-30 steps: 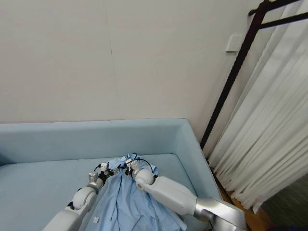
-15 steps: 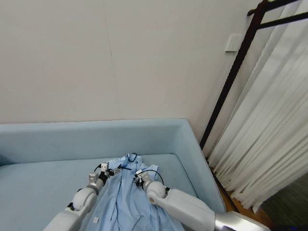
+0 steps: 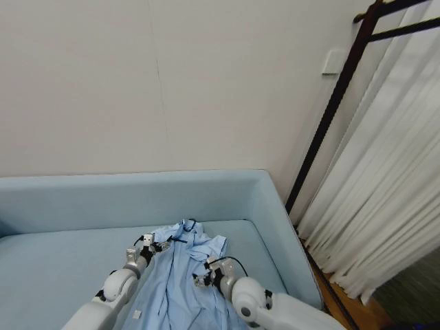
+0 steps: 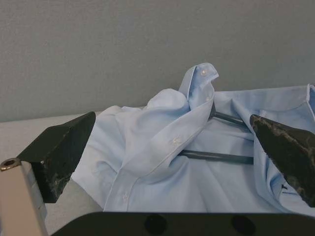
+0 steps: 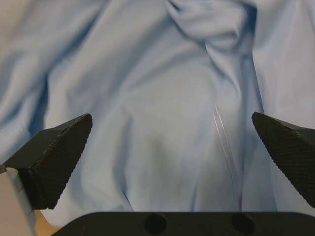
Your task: Pick up the clothes from the sofa and hang them on the clothes hanger.
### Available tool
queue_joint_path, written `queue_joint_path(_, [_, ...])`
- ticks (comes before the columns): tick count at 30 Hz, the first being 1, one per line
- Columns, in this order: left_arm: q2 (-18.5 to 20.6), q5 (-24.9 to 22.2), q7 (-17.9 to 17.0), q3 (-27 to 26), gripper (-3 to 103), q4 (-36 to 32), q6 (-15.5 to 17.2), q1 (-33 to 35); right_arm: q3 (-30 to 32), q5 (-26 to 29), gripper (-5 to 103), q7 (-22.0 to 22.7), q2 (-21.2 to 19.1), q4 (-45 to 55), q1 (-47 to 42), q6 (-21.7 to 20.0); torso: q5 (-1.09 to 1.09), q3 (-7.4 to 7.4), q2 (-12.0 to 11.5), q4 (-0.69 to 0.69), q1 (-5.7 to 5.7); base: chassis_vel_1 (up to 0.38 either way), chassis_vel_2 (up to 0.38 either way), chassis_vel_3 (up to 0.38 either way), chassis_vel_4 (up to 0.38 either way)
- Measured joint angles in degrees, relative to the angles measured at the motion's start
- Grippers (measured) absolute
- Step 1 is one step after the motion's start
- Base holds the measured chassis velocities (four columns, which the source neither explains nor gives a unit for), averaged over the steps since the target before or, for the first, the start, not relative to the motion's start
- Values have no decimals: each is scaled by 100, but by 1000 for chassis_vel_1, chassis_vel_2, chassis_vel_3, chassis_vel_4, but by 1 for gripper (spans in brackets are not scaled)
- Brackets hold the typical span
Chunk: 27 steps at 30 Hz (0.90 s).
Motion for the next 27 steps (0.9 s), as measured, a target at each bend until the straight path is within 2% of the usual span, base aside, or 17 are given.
queue_joint_path(4, [45, -9, 3, -11, 100, -7, -5, 18, 143, -242, 101, -4, -106, -187, -385, 37, 0, 0, 0, 0, 0, 0, 0, 0, 0])
queue_joint_path(5, [50, -13, 4, -16, 100, -13, -7, 18, 177, -303, 96, -4, -96, -275, -446, 76, 0, 0, 0, 0, 0, 0, 0, 0, 0])
queue_joint_path(6, [50, -13, 4, -16, 100, -13, -7, 18, 177, -303, 96, -4, -96, -275, -446, 76, 0, 0, 0, 0, 0, 0, 0, 0, 0])
queue_joint_path(9, [74, -37, 4, -25, 100, -36, -17, 18, 232, -509, 80, 2, 2, -608, -573, 236, 0, 1, 0, 0, 1, 0, 0, 0, 0])
queue_joint_path(11, [81, -44, 4, -28, 100, -42, -19, 17, 246, -544, 80, 21, 33, -674, -601, 274, 0, 1, 0, 0, 1, 0, 0, 0, 0])
queue_joint_path(12, [97, -53, 4, -33, 100, -45, -20, 11, 259, -563, 70, 56, 65, -723, -644, 305, 0, 1, -1, 1, 1, 0, 0, 0, 0])
queue_joint_path(15, [111, -59, 4, -38, 100, -49, -23, 8, 267, -580, 64, 68, 75, -720, -697, 321, 0, 1, 0, 1, 1, 0, 0, 0, 0])
queue_joint_path(18, [115, -64, 5, -46, 100, -63, -28, 21, 273, -622, 48, 73, 68, -651, -767, 350, -1, 0, 0, 1, 1, 0, 0, 0, 0])
queue_joint_path(19, [115, -64, 5, -46, 100, -63, -28, 21, 273, -622, 48, 73, 68, -651, -767, 350, -1, 0, 0, 1, 1, 0, 0, 0, 0])
queue_joint_path(23, [110, -66, 9, -50, 100, -58, -40, 25, 275, -741, 26, 70, 59, -559, -861, 399, -1, 1, 0, 0, 1, 0, 0, 0, 0])
queue_joint_path(25, [106, -66, 10, -49, 100, -53, -41, 22, 275, -763, 26, 69, 60, -527, -872, 407, -1, 1, -1, 0, 1, 0, 0, 0, 0])
queue_joint_path(27, [95, -66, 12, -42, 100, -49, -41, 7, 268, -781, 15, 69, 62, -460, -880, 417, -1, 1, 0, 0, 1, 0, 0, 0, 0])
